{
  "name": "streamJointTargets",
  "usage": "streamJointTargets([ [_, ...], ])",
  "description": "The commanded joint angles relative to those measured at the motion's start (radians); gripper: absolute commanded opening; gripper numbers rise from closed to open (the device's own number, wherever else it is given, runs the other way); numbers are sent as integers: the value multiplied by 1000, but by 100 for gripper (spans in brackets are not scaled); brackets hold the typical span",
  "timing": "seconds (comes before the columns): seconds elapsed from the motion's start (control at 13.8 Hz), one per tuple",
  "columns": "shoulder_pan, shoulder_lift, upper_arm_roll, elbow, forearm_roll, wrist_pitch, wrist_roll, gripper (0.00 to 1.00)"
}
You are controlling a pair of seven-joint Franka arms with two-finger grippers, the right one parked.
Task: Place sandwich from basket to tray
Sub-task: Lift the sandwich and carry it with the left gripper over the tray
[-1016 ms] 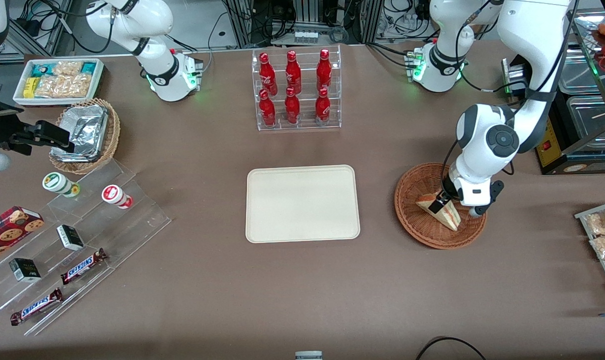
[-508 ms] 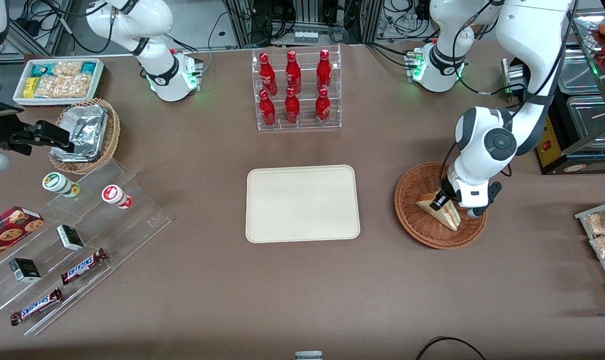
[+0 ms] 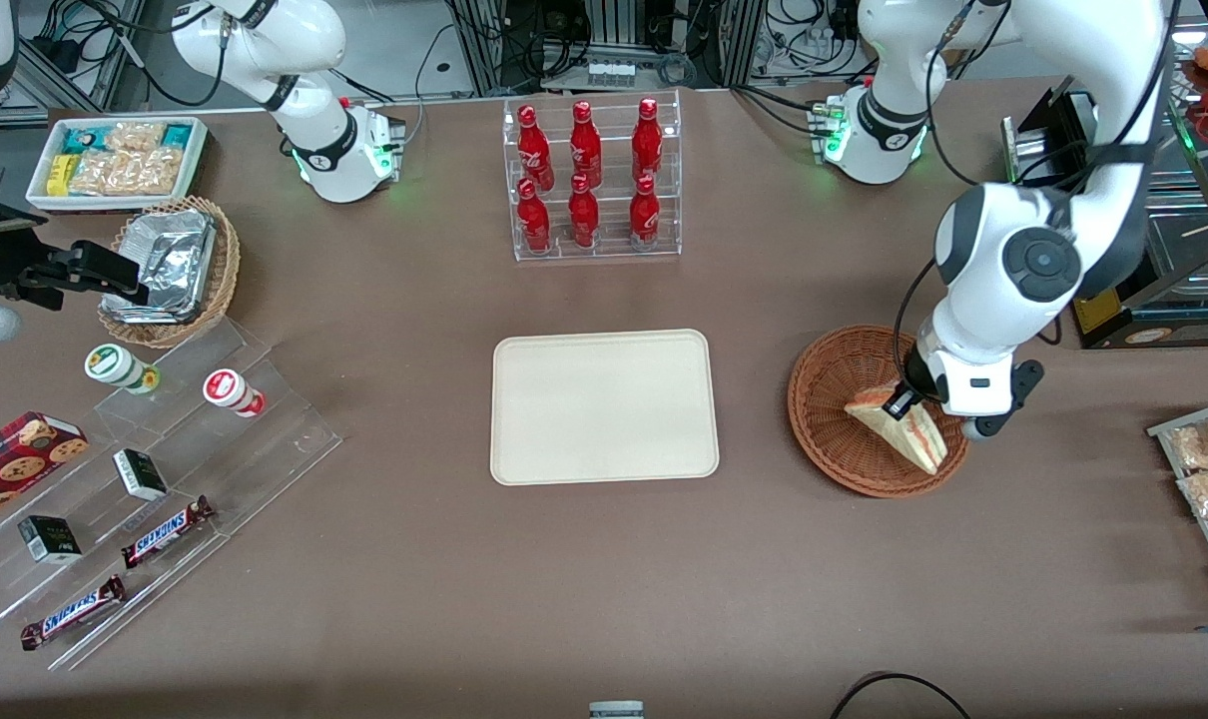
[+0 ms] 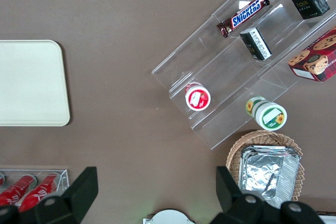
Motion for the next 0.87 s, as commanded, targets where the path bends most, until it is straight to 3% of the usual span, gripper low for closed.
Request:
streamJointTargets([
  [0.0, -83, 64, 4, 206, 25, -170, -34, 0],
  [0.36, -273, 184, 4, 375, 25, -215, 25, 0],
  [0.58, -387, 233, 3, 392, 18, -203, 28, 0],
  [0.8, -508, 360, 4, 491, 21, -198, 16, 0],
])
